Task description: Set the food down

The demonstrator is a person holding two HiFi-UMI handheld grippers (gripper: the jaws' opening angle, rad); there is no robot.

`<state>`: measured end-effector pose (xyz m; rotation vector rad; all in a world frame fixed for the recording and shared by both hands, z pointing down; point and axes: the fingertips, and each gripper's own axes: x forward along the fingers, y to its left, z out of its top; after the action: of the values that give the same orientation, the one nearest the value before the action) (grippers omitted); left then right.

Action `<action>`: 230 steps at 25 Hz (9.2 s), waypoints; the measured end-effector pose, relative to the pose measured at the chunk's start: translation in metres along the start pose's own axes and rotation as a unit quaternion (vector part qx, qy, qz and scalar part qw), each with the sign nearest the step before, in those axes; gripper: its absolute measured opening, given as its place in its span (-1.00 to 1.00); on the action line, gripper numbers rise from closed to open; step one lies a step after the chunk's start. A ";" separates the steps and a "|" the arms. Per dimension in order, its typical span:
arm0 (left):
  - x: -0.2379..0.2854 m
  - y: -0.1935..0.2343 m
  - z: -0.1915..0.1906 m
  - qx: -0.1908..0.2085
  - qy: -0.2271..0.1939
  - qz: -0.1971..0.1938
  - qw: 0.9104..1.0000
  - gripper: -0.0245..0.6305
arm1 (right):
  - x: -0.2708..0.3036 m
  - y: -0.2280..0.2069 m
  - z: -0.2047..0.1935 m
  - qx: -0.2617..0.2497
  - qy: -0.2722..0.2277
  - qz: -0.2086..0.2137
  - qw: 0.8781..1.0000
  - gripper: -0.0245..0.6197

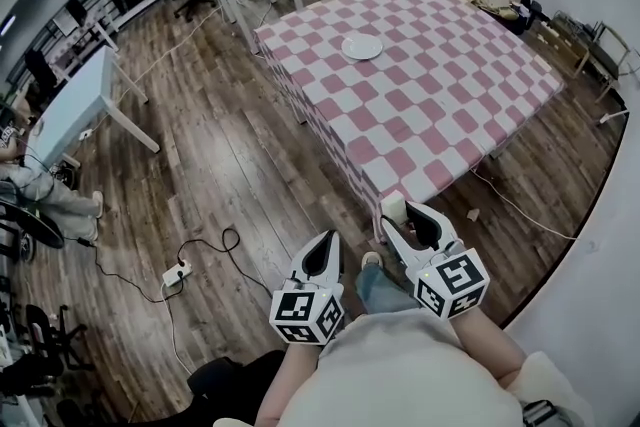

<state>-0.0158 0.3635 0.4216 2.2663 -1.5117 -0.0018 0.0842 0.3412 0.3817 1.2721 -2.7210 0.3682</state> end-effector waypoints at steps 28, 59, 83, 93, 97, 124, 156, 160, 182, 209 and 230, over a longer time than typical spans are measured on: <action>0.154 0.073 0.081 0.019 0.001 0.000 1.000 -0.91 | 0.149 -0.101 0.061 -0.001 -0.010 0.008 1.000 -0.39; 0.258 0.095 0.100 0.012 0.009 -0.008 1.000 -0.91 | 0.201 -0.179 0.080 0.002 -0.014 -0.016 1.000 -0.39; 0.409 0.142 0.152 0.051 0.070 -0.127 0.988 -0.91 | 0.281 -0.257 0.107 0.033 -0.016 -0.150 0.988 -0.40; 0.466 0.171 0.172 0.054 0.086 -0.158 0.982 -0.91 | 0.334 -0.283 0.120 0.040 -0.018 -0.179 0.983 -0.40; 0.485 0.183 0.184 0.058 0.085 -0.171 0.980 -0.91 | 0.356 -0.288 0.124 0.042 -0.018 -0.188 0.981 -0.40; 0.574 0.272 0.228 0.053 0.094 -0.185 0.977 -0.91 | 0.497 -0.342 0.157 0.013 -0.008 -0.214 0.977 -0.40; 0.669 0.334 0.173 0.039 0.166 -0.173 0.970 -0.91 | 0.594 -0.456 0.056 0.035 0.147 -0.251 0.956 -0.39; 0.670 0.339 0.158 0.035 0.182 -0.171 0.968 -0.91 | 0.600 -0.464 0.038 0.038 0.175 -0.253 0.951 -0.40; 0.671 0.349 0.115 0.024 0.232 -0.156 0.960 -0.91 | 0.609 -0.497 -0.017 0.066 0.258 -0.277 0.923 -0.39; 0.672 0.340 0.106 0.020 0.240 -0.165 0.957 -0.91 | 0.617 -0.504 -0.028 0.069 0.296 -0.277 0.912 -0.39; 0.652 0.340 0.116 0.019 0.226 -0.162 0.960 -0.91 | 0.608 -0.468 0.000 0.043 0.259 -0.273 0.926 -0.46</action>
<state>-0.0746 -0.3620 0.5767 2.3120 -0.9062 0.4223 0.0540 -0.3977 0.5863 1.6035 -1.8470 0.6465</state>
